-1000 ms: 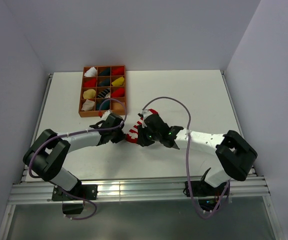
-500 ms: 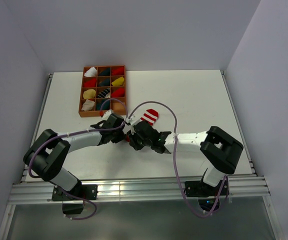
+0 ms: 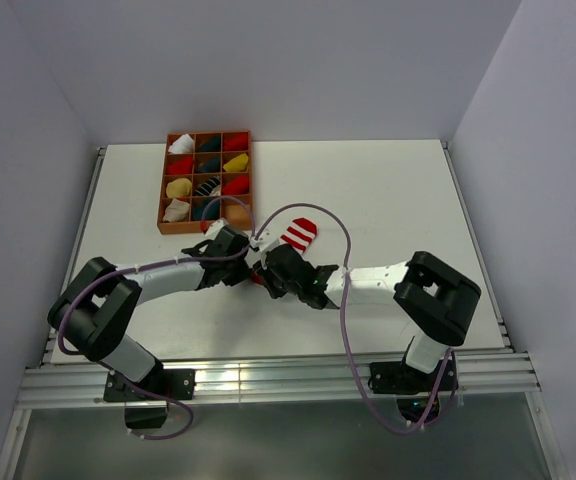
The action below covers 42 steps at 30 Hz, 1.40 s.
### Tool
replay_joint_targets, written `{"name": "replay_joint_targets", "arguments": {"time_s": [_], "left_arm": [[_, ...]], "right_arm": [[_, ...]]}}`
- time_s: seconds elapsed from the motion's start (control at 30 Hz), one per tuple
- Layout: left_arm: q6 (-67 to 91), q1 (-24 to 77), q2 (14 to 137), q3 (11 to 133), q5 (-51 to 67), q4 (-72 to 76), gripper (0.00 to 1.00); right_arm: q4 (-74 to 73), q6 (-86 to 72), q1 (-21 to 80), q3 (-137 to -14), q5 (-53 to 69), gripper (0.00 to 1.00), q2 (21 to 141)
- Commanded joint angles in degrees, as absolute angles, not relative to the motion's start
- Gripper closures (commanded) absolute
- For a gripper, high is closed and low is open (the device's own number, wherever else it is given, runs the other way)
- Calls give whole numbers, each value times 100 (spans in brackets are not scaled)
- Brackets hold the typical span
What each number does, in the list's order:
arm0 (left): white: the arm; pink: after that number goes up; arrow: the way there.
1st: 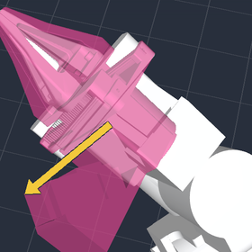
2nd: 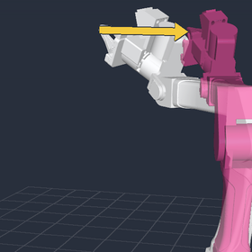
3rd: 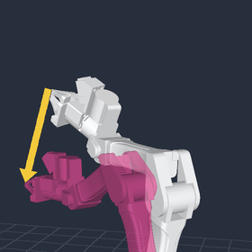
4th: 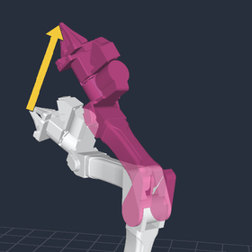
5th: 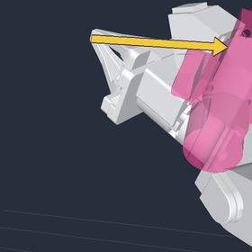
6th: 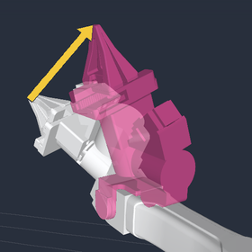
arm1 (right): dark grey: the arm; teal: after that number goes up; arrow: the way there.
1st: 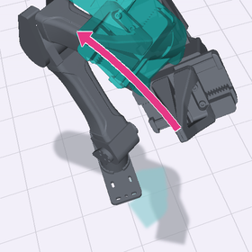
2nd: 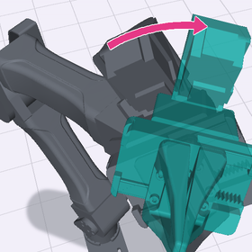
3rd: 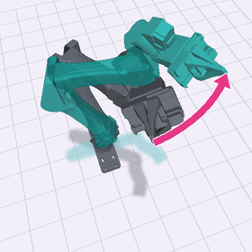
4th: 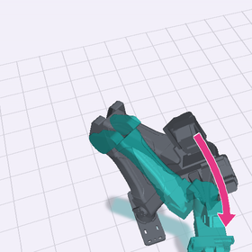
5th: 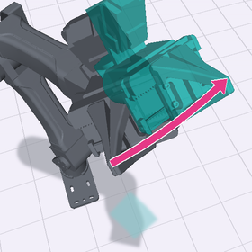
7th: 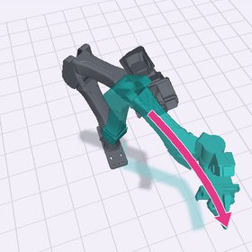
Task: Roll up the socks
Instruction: Roll the sock at the center of the board.
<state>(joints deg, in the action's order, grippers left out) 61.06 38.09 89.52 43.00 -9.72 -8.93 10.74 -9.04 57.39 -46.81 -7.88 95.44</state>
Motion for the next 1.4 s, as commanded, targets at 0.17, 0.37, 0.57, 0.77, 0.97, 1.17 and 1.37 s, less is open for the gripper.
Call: {"name": "replay_joint_targets", "arguments": {"time_s": [0.17, 0.37, 0.57, 0.77, 0.97, 1.17, 1.37], "left_arm": [[5854, 3867, 9132, 4333, -1107, -1485, 76], [5792, 3867, 9123, 4421, -1160, -1547, 76], [5730, 3858, 9114, 4500, -1187, -1599, 76], [5660, 3867, 9123, 4553, -1222, -1617, 76], [5528, 3867, 9123, 4658, -1257, -1687, 76], [5414, 3858, 9132, 4772, -1178, -1732, 76], [5370, 3867, 9123, 4764, -1142, -1714, 76]], "right_arm": [[1108, -668, 5871, -4870, -975, 65, 9834], [792, -808, 5906, -4860, -1124, 61, 10081], [334, -1080, 5941, -4869, -1389, 59, 10186], [-78, -1274, 5933, -4913, -1424, 55, 10309], [-500, -1529, 5933, -4992, -1546, 55, 10642], [-1107, -1713, 5941, -5326, -1819, 55, 11248], [-1608, -1907, 5941, -5695, -1784, 85, 11742]]}}
